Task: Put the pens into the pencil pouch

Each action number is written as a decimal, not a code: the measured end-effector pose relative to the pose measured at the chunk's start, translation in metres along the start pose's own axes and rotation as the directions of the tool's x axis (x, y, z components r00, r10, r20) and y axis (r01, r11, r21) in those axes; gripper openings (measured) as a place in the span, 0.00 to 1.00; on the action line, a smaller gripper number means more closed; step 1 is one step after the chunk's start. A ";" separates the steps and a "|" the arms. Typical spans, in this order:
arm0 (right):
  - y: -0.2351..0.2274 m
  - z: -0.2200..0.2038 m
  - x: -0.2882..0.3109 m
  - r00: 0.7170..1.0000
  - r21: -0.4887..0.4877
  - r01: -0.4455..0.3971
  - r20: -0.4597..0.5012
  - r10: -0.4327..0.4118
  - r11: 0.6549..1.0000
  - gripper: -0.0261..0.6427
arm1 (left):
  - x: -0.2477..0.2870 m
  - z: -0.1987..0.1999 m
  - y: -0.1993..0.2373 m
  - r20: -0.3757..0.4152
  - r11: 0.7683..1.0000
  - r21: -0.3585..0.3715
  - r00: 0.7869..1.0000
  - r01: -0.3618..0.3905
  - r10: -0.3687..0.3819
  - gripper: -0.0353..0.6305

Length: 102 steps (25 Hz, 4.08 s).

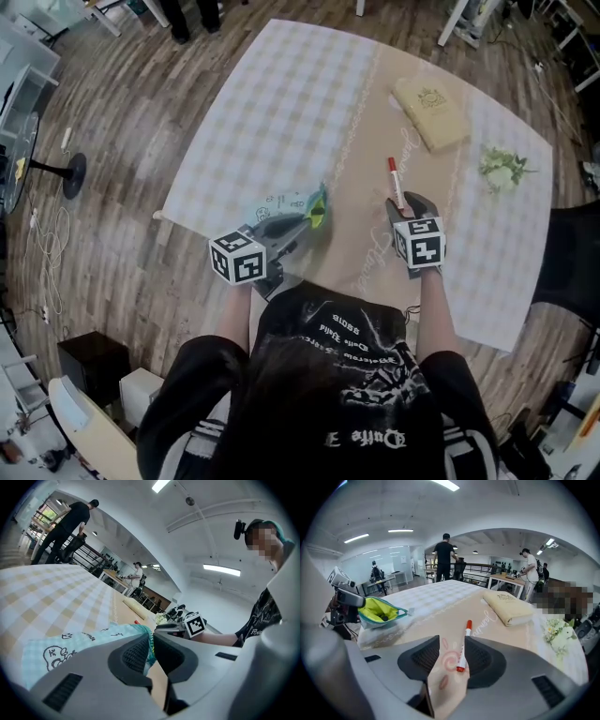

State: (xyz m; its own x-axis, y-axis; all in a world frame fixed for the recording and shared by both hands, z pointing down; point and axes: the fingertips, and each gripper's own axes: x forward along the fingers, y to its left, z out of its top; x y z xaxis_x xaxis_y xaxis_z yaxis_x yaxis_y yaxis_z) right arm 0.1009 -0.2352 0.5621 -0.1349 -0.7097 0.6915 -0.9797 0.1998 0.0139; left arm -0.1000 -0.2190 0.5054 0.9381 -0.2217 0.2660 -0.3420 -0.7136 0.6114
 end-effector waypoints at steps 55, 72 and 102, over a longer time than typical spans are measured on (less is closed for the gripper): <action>-0.047 0.000 0.013 0.995 -0.046 0.053 -0.079 -0.057 0.998 0.15 | 0.022 0.030 0.002 0.071 0.986 -0.048 0.984 -0.158 0.161 0.12; 0.016 0.007 -0.039 0.994 -0.263 -0.105 -0.053 0.094 0.959 0.15 | 0.016 0.019 0.001 0.067 0.965 0.000 0.962 -0.264 0.263 0.12; 0.149 -0.026 -0.065 0.944 -0.635 -0.331 -0.222 0.245 0.698 0.15 | -0.022 -0.017 -0.015 0.085 0.962 0.017 0.959 -0.271 0.269 0.12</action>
State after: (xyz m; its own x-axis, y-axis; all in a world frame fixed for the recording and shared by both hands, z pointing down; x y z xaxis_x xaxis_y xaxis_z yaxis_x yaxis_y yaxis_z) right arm -0.0322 -0.1420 0.5383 -0.3349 -0.4711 0.8161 -0.5451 0.8033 0.2400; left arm -0.1168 -0.1925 0.5029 0.8126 -0.4614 0.3562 -0.5828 -0.6376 0.5037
